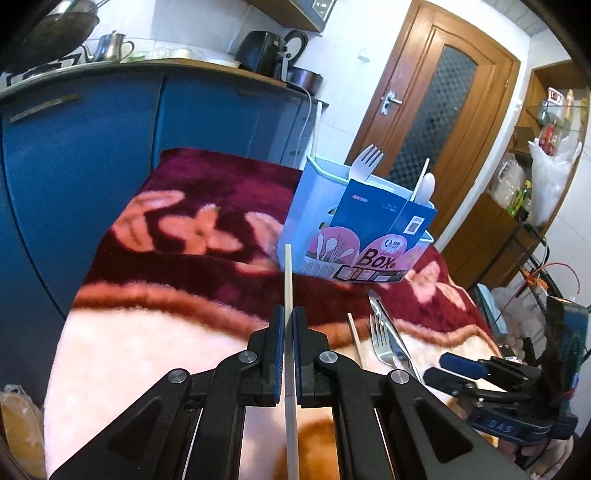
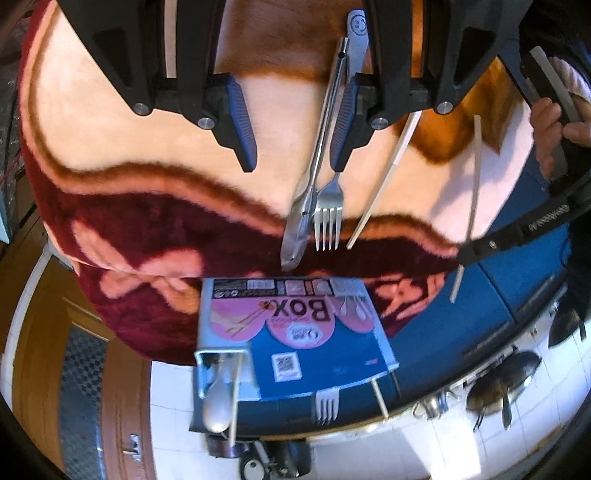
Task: Organize utensils
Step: 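Grasp a wooden chopstick with the left tool while the right tool grasps the metal knife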
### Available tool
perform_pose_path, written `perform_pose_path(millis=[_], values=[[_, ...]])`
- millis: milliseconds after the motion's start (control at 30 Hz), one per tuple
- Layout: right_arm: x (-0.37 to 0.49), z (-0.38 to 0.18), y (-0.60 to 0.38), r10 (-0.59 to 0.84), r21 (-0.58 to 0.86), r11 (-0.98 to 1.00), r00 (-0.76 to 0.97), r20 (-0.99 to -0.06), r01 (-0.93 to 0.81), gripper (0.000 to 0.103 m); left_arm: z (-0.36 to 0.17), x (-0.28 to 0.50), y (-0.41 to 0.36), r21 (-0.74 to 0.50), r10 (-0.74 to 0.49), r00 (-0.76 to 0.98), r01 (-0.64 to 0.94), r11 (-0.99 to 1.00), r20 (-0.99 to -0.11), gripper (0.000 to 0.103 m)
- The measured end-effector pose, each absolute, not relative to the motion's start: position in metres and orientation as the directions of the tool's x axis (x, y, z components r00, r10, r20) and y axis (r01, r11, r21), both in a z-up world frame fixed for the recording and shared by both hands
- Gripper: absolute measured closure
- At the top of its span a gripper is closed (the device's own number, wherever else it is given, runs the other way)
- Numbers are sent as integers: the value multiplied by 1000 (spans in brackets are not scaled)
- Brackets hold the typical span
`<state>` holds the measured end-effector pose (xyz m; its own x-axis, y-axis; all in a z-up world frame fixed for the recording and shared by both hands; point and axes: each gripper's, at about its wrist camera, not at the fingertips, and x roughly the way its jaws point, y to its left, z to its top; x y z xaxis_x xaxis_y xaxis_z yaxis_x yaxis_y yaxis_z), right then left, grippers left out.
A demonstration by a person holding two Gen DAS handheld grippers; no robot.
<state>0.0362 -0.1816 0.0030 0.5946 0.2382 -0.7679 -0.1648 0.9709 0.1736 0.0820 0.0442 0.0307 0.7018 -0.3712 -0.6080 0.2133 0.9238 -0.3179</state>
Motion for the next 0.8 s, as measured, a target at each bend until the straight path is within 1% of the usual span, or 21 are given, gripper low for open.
perform_pose_path(millis=[167, 367, 467, 500, 533, 800], values=[[47, -6, -173, 211, 142, 976, 548, -809, -167, 59, 28, 81, 51, -338, -380, 704, 208, 918, -600, 99], [59, -9, -167, 186, 108, 978, 523, -832, -176, 59, 25, 81, 56, -350, -379, 705, 195, 916, -599, 99], [62, -9, -163, 173, 83, 978, 524, -834, -190, 69, 24, 80, 57, -352, -379, 706, 194, 916, -598, 99], [63, -8, -163, 168, 77, 979, 526, -834, -190, 79, 24, 80, 57, -352, -380, 706, 194, 916, -597, 99], [63, -7, -164, 160, 68, 979, 530, -833, -190, 92, 25, 81, 57, -353, -380, 706, 195, 915, -597, 99], [52, -7, -176, 133, 52, 985, 521, -843, -167, 93, 25, 80, 53, -349, -379, 709, 197, 916, -595, 99]])
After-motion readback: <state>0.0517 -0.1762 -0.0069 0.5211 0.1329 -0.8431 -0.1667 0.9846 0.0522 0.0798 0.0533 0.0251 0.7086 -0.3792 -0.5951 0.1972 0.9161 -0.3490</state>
